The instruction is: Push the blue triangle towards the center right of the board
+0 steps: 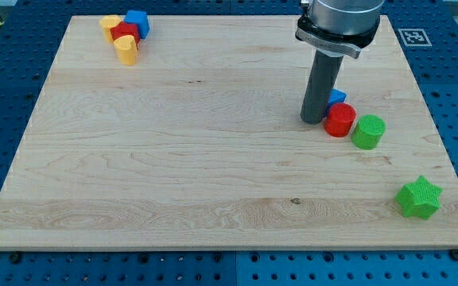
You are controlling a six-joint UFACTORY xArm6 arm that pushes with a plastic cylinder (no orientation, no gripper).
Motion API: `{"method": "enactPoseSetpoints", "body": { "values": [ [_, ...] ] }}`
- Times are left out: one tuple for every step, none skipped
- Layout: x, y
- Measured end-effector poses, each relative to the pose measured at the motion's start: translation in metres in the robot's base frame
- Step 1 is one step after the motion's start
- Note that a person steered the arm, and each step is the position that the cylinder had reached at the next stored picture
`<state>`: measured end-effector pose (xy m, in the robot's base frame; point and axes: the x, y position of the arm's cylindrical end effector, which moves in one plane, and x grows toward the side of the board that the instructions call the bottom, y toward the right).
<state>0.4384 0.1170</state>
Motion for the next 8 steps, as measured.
{"method": "enactPoseSetpoints", "body": {
  "values": [
    [-0.004,0.0],
    [-0.019,0.0],
    [-0.03,0.0],
    [-0.032,0.001],
    [-0.032,0.008],
    [-0.032,0.017],
    [-0.032,0.02],
    [-0.026,0.03]
  ]
}}
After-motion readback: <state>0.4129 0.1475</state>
